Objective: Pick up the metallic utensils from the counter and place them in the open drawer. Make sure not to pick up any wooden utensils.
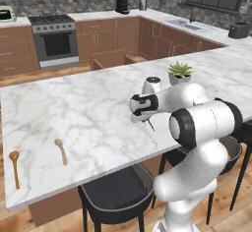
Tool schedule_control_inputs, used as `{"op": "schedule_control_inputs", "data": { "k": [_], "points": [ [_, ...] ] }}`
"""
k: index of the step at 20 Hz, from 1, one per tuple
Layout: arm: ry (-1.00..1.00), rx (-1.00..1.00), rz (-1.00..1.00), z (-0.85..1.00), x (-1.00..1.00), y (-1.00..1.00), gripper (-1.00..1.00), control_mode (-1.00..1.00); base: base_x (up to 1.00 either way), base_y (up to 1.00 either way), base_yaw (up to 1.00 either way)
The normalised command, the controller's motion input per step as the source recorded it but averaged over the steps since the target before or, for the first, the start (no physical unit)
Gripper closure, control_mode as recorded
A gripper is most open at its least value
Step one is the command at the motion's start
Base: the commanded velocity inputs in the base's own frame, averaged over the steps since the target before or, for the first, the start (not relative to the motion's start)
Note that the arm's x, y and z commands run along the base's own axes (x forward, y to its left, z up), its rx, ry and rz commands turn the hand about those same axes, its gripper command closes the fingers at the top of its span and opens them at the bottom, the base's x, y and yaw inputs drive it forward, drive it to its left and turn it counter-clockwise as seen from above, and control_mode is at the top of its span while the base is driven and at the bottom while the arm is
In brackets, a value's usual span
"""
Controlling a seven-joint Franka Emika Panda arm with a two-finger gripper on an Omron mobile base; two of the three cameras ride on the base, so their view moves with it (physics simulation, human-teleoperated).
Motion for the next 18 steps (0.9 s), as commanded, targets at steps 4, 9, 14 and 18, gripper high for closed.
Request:
{"op": "schedule_control_inputs", "data": {
  "k": [4,9,14,18],
  "points": [
    [0.00,0.00,0.00,1.00,-0.69,-0.08,1.00,-1.00,0.00,0.00,0.00],
    [0.00,0.00,0.00,1.00,-0.92,-0.01,1.00,-1.00,0.00,0.00,0.00],
    [0.00,0.00,0.00,0.90,-0.99,0.00,1.00,-1.00,0.00,0.00,0.00],
    [0.01,0.00,0.00,0.46,-1.00,0.00,1.00,-1.00,0.00,0.00,0.00]
  ]
}}
